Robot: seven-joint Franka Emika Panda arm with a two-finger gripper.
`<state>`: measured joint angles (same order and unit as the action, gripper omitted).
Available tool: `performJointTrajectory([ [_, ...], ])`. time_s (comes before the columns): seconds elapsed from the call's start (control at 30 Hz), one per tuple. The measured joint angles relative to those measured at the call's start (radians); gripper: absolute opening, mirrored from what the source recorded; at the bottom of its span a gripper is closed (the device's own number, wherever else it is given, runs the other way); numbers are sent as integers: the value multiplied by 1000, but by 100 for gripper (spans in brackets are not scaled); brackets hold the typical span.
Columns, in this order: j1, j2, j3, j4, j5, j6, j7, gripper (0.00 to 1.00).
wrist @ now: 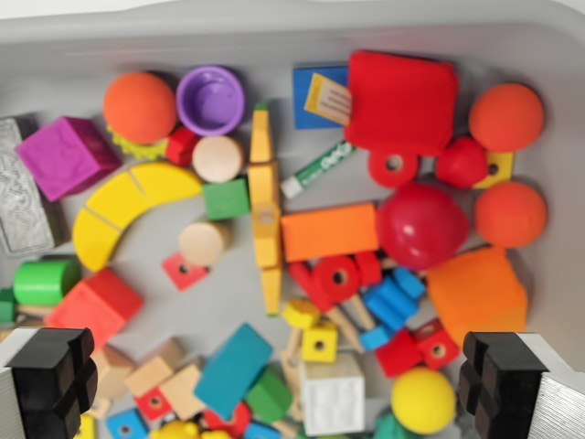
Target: Pick an object from the bin
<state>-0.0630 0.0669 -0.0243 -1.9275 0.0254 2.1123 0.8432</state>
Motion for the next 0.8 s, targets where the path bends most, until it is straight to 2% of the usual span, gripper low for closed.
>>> performJointTrajectory([
  [0.8,26,16,6,-71,-7,74,93,100],
])
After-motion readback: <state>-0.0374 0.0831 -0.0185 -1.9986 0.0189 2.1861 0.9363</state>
